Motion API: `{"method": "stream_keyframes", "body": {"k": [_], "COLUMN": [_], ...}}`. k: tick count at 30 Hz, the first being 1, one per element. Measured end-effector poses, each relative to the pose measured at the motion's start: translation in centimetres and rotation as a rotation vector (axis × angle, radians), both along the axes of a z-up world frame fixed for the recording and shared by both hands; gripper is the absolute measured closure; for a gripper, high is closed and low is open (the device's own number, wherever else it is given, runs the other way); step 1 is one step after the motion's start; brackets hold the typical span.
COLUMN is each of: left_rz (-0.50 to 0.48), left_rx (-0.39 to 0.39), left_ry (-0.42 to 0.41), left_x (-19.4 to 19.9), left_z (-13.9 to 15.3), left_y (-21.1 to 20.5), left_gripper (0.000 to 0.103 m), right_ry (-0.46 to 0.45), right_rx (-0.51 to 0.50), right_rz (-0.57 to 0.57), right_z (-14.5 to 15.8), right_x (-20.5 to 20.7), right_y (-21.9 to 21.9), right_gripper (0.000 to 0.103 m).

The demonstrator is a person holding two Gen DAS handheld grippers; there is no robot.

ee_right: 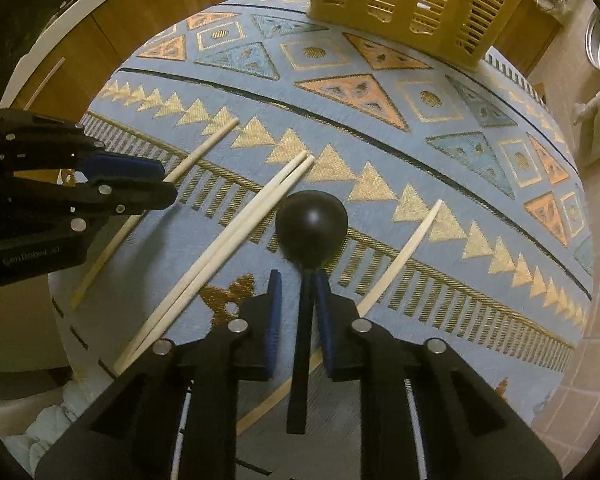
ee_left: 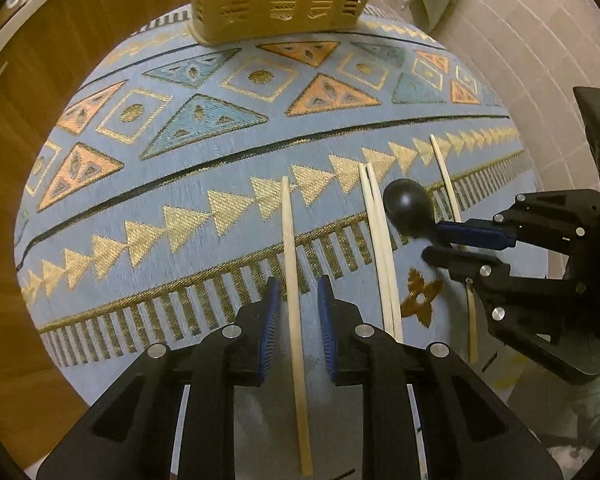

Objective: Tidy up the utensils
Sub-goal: 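Lower the left tool and grasp a wooden chopstick while the right tool grasps the black spoon, then carry the chopstick in the left tool over the basket while the right tool carries the black spoon there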

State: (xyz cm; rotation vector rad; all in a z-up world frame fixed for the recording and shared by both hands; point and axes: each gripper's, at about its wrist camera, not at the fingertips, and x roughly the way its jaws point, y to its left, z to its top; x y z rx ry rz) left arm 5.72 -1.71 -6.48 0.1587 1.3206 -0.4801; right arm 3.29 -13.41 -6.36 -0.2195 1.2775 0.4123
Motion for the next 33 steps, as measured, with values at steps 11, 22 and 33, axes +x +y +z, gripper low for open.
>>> {"method": "stream_keyframes", "body": {"k": [11, 22, 33], "left_rz": [-0.124, -0.038, 0.028], "left_rx": [0.258, 0.093, -0.141], "left_ry": [-0.046, -0.111, -0.265], "left_x": [-0.3, -0.8, -2.6], "left_z": [-0.5, 0.7, 5.6], "left_y": [-4.7, -2.4, 0.7], "left_gripper": [0.093, 0.099, 0.099], "right_ry": [-0.014, -0.057, -0.150], "right_rx": [0.009, 0.095, 0.224], "right_rz": [0.033, 0.035, 0.001], "right_z": [0.1, 0.9, 4.6], "right_x": [-0.4, -1.7, -2.9], "right_y": [-0.9, -2.9, -5.1], "right_gripper": [0.091, 0.098, 0.098]}}
